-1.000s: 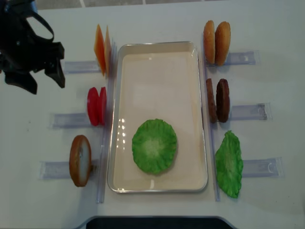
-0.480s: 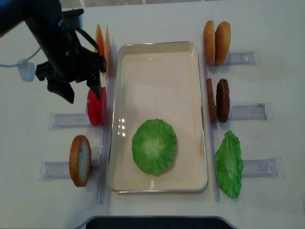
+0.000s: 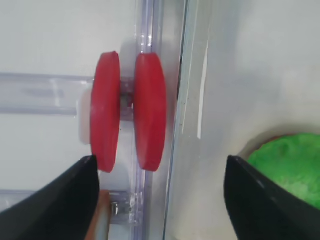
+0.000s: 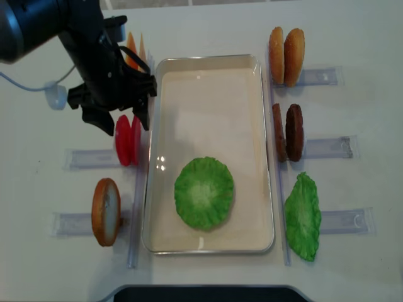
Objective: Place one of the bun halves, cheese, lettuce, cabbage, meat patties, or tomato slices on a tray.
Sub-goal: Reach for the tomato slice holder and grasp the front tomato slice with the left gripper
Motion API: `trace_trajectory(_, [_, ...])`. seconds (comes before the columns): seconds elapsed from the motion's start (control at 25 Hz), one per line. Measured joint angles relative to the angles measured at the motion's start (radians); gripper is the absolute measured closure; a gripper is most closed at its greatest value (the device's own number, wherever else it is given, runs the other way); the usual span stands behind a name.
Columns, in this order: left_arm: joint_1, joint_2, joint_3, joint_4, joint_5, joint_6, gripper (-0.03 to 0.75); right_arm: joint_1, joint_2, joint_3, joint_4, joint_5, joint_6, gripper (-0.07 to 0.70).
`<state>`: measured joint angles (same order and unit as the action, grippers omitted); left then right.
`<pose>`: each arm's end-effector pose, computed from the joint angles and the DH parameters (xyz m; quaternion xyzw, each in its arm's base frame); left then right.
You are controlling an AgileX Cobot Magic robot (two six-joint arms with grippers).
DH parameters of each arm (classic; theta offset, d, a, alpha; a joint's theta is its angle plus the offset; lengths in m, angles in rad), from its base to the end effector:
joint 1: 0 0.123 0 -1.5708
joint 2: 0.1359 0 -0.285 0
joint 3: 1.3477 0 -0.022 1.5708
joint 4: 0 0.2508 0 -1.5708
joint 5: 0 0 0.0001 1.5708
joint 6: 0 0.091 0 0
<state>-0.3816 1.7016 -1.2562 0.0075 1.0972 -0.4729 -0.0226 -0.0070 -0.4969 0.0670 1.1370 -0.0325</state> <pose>0.3047 -0.1216 0.2402 -0.0440 0.9974 -0.0208 0.0539 -0.0089 0.0057 0.2705 -0.0069 0.8710 0.0199 0.4908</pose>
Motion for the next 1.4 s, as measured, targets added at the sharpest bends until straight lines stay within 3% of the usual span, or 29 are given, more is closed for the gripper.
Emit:
trace_trajectory(0.4, [0.0,0.032,0.0,-0.026,-0.065,-0.001,0.125,0.0,0.0,0.0,0.0,0.0,0.0,0.097])
trace_trajectory(1.0, [-0.025,0.104,-0.001,-0.039,-0.081,0.014,0.127,0.0,-0.001,0.0,0.0,0.0,0.0,0.097])
trace_trajectory(1.12, [-0.027,0.109,-0.001,-0.027,-0.082,0.015,0.165,0.0,-0.001,0.0,0.0,0.0,0.0,0.097])
trace_trajectory(1.4, [-0.027,0.109,-0.001,0.011,-0.083,0.015,0.351,0.0,-0.001,0.0,0.0,0.0,0.0,0.097])
